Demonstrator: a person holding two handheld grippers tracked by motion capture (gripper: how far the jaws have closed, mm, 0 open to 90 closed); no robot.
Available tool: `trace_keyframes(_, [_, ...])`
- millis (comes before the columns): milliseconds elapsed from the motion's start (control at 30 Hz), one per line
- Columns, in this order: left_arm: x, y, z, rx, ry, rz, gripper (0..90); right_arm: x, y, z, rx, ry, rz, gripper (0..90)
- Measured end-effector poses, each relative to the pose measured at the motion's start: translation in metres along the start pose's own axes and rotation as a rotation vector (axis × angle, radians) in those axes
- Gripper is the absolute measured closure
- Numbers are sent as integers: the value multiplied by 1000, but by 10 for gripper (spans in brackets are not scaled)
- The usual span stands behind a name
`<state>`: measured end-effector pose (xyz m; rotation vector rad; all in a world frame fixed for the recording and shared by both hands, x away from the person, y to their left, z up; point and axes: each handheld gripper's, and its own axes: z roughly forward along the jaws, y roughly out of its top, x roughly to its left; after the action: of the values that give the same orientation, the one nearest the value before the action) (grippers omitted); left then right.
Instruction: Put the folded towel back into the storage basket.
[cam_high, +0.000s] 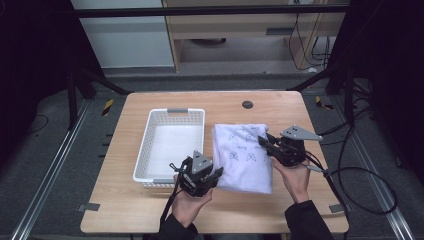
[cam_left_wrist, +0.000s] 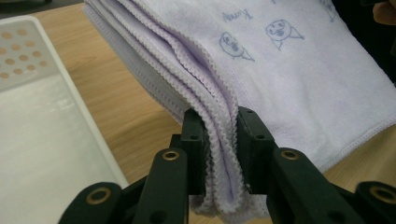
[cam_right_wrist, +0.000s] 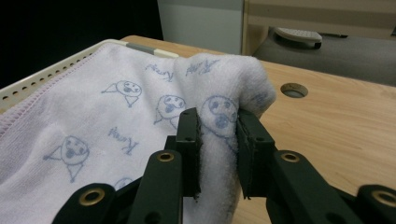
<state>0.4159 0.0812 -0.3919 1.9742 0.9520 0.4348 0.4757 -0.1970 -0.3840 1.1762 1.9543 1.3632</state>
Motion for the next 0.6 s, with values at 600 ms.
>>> trace_keyframes(600, [24, 10, -30, -56, 35, -8, 735, 23, 29, 14, -49, 21, -19, 732])
